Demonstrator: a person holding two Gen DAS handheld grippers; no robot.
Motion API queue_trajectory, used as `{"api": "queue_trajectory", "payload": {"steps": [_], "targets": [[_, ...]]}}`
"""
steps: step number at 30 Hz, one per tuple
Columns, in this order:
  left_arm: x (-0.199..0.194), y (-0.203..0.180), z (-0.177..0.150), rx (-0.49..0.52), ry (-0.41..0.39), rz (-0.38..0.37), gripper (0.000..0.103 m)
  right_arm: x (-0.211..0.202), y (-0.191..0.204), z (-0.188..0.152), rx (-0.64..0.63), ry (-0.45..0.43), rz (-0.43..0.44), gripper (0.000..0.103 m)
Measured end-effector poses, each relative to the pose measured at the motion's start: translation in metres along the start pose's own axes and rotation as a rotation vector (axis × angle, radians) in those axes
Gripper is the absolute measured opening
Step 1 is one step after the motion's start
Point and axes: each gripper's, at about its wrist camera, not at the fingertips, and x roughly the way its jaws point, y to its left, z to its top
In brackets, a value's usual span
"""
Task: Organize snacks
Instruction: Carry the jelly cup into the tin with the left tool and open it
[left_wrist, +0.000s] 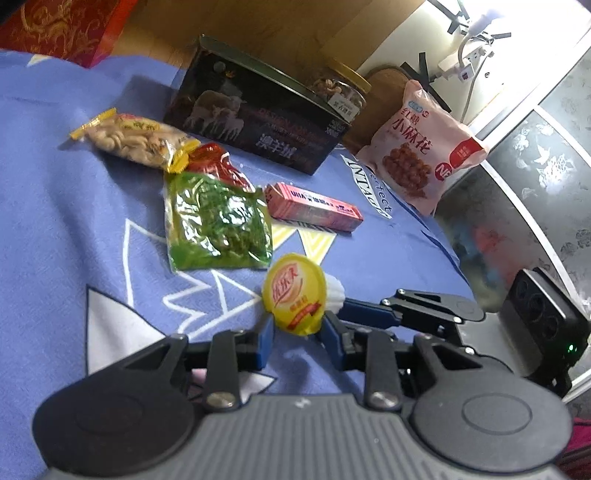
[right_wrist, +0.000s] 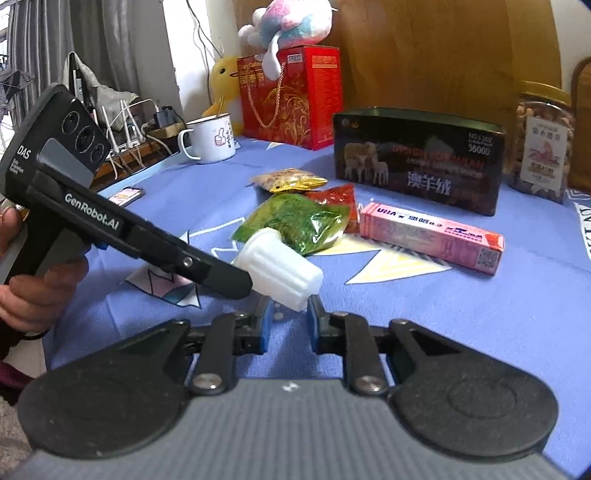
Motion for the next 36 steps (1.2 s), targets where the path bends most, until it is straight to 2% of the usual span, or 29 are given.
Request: {"api": "queue_trajectory", "payload": {"steps": [5,11,14,19,22,29,36], "targets": [[-0.002,-0.004,0.005,0.029,-0.008,0.010,0.029,0.002,0.000,0.006,-0.063,0.015,0.007,0.043],[0.003,-0.009,0.012,0.049,-0.005,0.011,0.029,0.009,-0.007,0.011,-0.086,0.024,0.039,0.044],[0.010,-0.009,0.013,0.060,0.002,0.016,0.032,0.010,-0.008,0.011,-0.082,0.015,0.049,0.046],[0.008,-0.006,0.018,0.042,-0.001,-0.011,0.031,0.008,-0.008,0.012,-0.087,0.005,0.040,0.043],[0.005,-0.012,0.026,0.066,-0.020,-0.009,0.031,0.004,-0.008,0.017,-0.083,-0.031,0.025,0.042],[0.006,-0.028,0.084,0.173,-0.114,0.033,0.033,0.011,-0.024,0.059,-0.100,-0.144,-0.054,0.042],[0.031,-0.024,0.160,0.184,-0.198,0.027,0.036,0.040,-0.059,0.115,-0.139,-0.230,-0.164,0.042]]}}
